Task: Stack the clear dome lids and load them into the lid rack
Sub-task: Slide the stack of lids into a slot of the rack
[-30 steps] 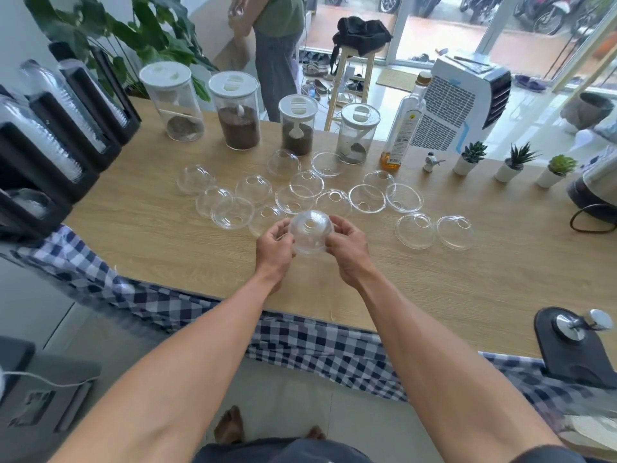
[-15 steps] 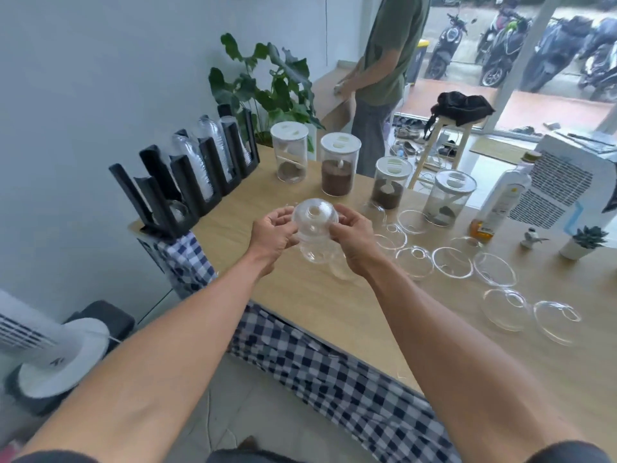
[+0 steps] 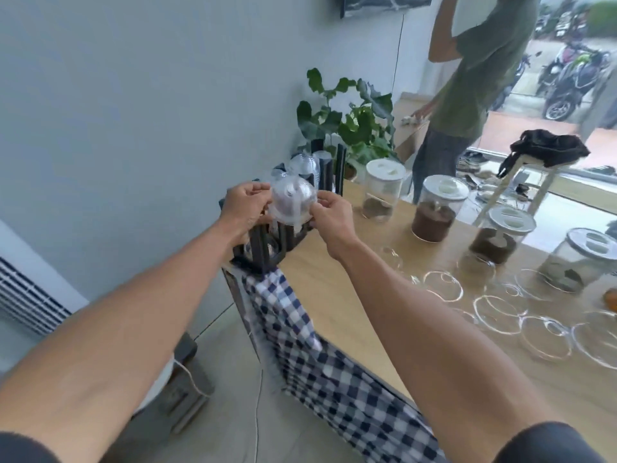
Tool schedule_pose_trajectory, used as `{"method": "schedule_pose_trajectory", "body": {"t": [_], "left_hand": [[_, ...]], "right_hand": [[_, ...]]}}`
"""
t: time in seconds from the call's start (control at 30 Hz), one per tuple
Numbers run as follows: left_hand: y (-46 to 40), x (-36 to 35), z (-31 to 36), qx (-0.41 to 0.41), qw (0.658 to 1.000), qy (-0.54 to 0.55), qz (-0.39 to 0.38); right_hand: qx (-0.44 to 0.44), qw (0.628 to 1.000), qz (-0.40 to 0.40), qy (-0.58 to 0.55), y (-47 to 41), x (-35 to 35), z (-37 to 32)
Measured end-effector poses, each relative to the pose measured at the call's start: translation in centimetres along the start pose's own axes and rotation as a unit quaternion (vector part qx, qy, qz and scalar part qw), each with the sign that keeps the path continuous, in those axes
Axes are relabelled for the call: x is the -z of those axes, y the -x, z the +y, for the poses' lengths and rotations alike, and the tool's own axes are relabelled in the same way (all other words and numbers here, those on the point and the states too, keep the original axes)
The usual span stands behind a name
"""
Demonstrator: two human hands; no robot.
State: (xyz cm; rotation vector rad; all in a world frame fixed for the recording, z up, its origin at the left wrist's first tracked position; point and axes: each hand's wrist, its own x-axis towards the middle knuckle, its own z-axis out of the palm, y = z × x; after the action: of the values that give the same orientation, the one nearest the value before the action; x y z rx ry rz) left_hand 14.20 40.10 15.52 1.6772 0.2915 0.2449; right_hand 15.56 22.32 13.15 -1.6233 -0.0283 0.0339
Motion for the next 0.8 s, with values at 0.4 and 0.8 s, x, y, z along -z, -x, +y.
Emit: {"method": "schedule_pose_trajectory", "body": {"t": [0.4,0.8], "left_hand": [[-13.4,10.1,-0.2,-0.014,0.973,-0.191,-0.132],[-21.2,11.4,-5.1,0.250,0.908,-0.175,-0.286]], "right_hand": [[-0.076,0.989,0.118,0.050,-5.1,-12.0,-0.2],[-0.278,0.944,0.144,-0.106,-6.4,-13.6,4.2]]}}
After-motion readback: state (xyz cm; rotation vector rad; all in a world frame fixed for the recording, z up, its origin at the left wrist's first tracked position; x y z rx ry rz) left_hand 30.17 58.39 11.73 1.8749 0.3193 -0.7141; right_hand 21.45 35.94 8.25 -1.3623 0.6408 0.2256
